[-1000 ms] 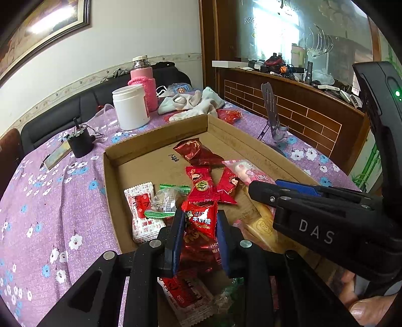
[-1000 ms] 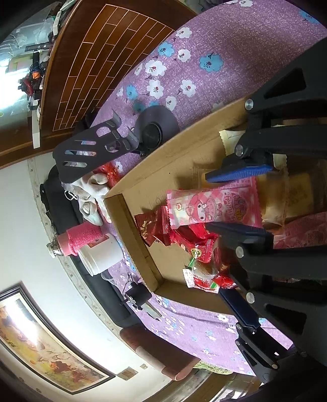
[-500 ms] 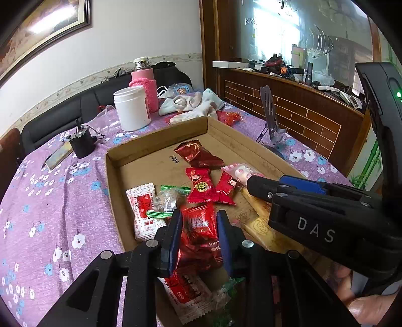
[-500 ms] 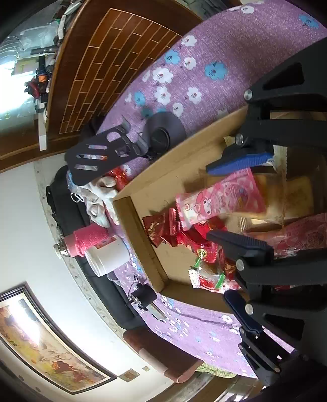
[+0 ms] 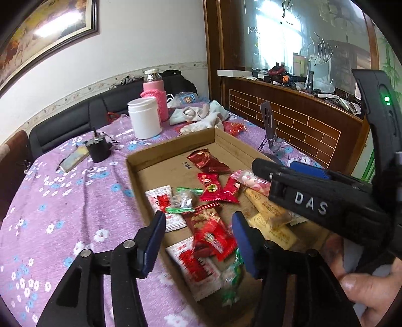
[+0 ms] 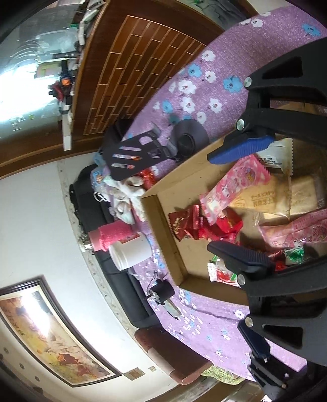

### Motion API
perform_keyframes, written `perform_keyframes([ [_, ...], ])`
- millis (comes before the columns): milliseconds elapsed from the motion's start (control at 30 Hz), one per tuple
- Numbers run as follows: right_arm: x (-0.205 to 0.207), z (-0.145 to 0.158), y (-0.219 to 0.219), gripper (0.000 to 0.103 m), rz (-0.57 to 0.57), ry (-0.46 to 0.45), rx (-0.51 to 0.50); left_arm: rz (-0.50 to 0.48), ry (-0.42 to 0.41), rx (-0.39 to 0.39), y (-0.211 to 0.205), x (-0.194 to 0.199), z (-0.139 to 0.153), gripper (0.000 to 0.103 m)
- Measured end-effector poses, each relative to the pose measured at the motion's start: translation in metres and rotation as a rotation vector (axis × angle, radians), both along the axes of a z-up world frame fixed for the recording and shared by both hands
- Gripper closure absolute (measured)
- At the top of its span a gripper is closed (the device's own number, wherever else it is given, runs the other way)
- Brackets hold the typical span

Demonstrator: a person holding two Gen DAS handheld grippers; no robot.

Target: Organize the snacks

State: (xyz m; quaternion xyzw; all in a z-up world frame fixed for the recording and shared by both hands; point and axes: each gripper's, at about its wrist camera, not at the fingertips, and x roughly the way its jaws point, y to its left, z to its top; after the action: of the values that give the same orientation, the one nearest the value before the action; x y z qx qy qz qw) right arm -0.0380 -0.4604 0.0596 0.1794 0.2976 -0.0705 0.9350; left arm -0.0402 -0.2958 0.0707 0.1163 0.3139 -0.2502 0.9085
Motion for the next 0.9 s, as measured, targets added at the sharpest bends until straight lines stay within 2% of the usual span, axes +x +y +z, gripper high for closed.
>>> perform_keyframes([
  [133, -0.004, 0.010, 0.011, 0.035, 0.008, -0.016, -0.037, 0.033, -0.042, -0.025, 0.033, -0.016, 0.014, 0.026],
  [367, -0.012, 0.034, 0.065, 0.025, 0.111, -0.030, -0.107, 0.142, -0.041, -0.108, 0.107, -0.021, 0.028, 0.017],
  [433, -0.014, 0.039, 0.082, 0.023, 0.145, -0.028, -0.122, 0.176, -0.042, -0.131, 0.130, -0.023, 0.030, 0.011],
  [600, -0.024, 0.050, 0.136, 0.020, 0.251, -0.030, -0.140, 0.234, -0.063, -0.140, 0.177, -0.030, 0.030, 0.010],
  [733, -0.024, 0.052, 0.184, 0.019, 0.346, -0.015, -0.160, 0.293, -0.068, -0.160, 0.218, -0.036, 0.025, 0.005],
  [900, -0.019, 0.047, 0.232, 0.019, 0.413, 0.014, -0.178, 0.372, -0.057, -0.136, 0.260, -0.037, 0.014, 0.002],
])
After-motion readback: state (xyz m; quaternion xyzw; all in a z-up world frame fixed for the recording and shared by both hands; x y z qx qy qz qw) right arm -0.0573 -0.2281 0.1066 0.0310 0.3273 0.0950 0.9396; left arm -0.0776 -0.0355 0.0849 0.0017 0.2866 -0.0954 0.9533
